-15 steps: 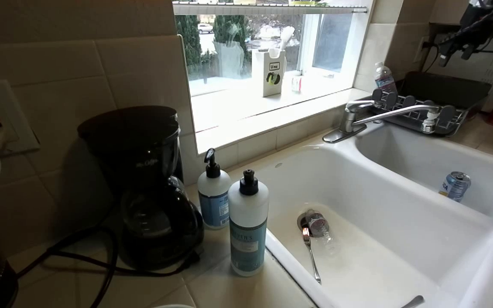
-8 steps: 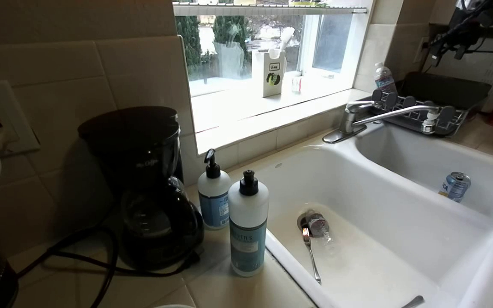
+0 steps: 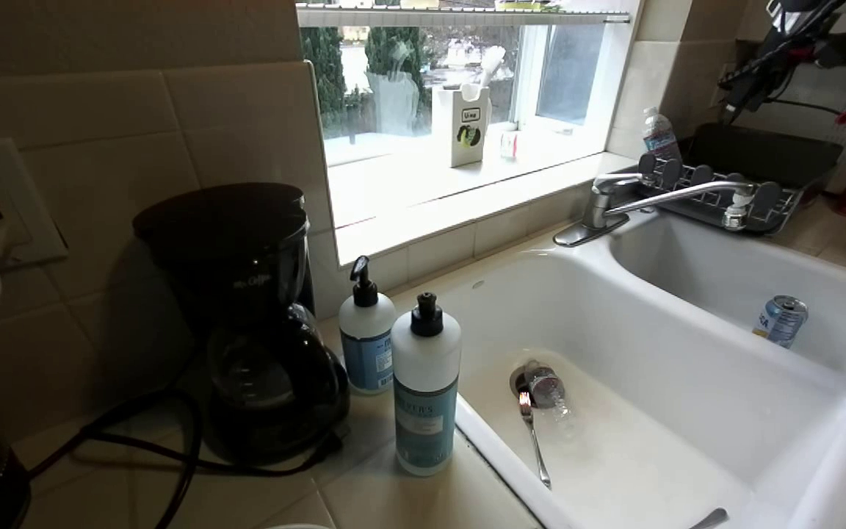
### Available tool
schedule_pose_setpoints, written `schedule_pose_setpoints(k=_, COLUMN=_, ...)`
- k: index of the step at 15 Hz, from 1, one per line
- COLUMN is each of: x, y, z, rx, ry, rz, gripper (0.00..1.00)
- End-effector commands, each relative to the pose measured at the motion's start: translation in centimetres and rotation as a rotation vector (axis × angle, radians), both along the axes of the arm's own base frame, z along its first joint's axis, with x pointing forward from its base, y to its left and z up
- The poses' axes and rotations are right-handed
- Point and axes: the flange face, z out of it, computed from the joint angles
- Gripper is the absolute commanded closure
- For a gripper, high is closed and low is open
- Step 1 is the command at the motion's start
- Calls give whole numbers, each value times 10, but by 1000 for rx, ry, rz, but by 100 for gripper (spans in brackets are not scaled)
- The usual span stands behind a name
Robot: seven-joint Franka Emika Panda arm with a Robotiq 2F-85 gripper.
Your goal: Put the bottle on the windowsill
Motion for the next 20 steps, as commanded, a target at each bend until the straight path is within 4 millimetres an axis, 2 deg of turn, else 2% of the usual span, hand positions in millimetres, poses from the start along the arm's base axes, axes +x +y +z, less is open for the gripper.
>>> schedule_pose_setpoints(k=1, x=2, y=-3, z=-2, rx=3, ry=-3, rz=12, gripper=0)
schedule_pose_setpoints(k=6, x=6, y=-1, z=2, rx=1, ry=-15, rz=24, gripper=0)
schedule_pose_setpoints(k=8, x=12, y=-3, z=-9, rx=14, ry=-46, rz=53, gripper=0)
schedule_pose_setpoints(k=16, x=46, y=-5, z=-71, rx=56, ry=-100, rz=149, gripper=0)
schedule_pose_setpoints(k=20, x=66, y=-5, z=-76, rx=22, ry=-205, rz=187, gripper=0)
